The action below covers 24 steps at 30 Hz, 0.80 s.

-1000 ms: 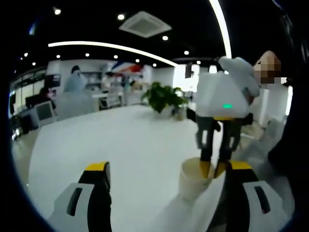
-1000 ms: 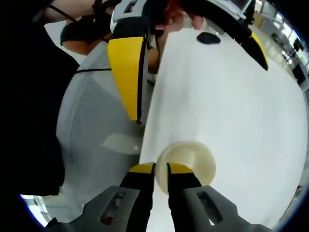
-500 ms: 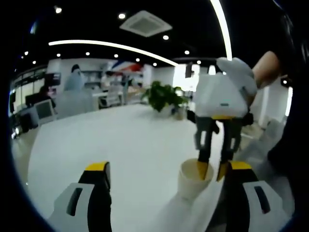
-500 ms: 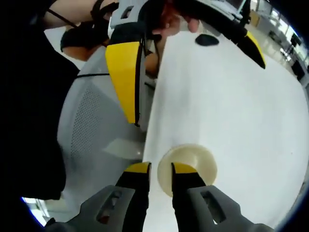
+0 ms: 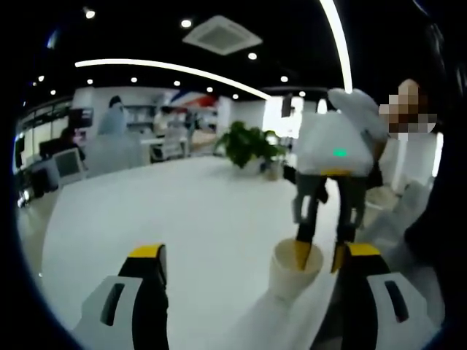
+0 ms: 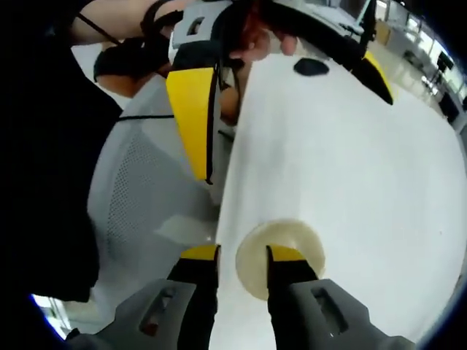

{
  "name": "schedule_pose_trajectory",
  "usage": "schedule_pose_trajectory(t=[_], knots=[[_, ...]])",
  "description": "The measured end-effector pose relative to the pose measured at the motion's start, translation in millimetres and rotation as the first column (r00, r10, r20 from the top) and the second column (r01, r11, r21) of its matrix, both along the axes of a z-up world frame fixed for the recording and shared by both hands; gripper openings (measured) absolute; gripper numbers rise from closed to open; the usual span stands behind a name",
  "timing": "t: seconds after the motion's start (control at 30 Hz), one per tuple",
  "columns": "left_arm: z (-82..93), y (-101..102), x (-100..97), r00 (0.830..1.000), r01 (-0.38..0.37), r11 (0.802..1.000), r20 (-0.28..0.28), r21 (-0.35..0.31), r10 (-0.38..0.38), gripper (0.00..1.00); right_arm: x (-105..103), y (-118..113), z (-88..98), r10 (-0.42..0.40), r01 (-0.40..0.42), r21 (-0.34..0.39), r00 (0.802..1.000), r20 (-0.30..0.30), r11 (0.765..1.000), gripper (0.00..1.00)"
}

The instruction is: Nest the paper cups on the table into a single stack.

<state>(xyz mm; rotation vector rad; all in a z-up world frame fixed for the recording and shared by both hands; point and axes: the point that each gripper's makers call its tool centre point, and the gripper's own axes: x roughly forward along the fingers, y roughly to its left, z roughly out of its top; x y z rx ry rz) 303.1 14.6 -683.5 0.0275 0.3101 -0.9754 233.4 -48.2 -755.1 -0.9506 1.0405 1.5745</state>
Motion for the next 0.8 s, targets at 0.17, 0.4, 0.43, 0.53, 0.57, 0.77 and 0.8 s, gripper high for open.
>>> schedule_pose_trajectory(t=[0.17,0.4,0.43,0.53,0.57,0.77,0.8], knots=[[-2.1,2,-0.2,1.000,-0.003,1.000,-0.003,0.001,0.003,0.98,4,-1,10.5,-0.026,0.026,0.032,1.000,-0.004,0.999,0.23],[-3.1,1,-1.9,1.000,0.002,1.000,-0.006,0.004,-0.002,0.97,4,0,20.4,-0.056,0.057,0.091,0.998,-0.014,0.994,0.26],[-3.0,1,-1.9,1.000,0.002,1.000,-0.005,0.004,-0.002,0.97,4,0,20.8,-0.063,0.065,0.101,0.998,-0.021,0.993,0.26],[-2.8,1,-2.1,1.000,0.005,1.000,-0.005,0.009,-0.005,0.98,3,-3,20.7,-0.086,0.091,0.113,0.995,-0.043,0.989,0.29],[-2.1,0,-2.3,1.000,0.007,1.000,-0.002,0.010,-0.007,0.98,3,-3,21.4,-0.096,0.100,0.121,0.995,-0.041,0.988,0.30],[-0.1,1,-0.6,1.000,0.006,1.000,0.002,0.011,-0.006,0.98,7,-4,31.0,-0.127,0.132,0.198,0.991,-0.041,0.971,0.33],[0.0,1,-0.6,1.000,0.008,1.000,0.003,0.013,-0.008,0.98,8,-4,33.0,-0.142,0.148,0.213,0.989,-0.041,0.966,0.34]])
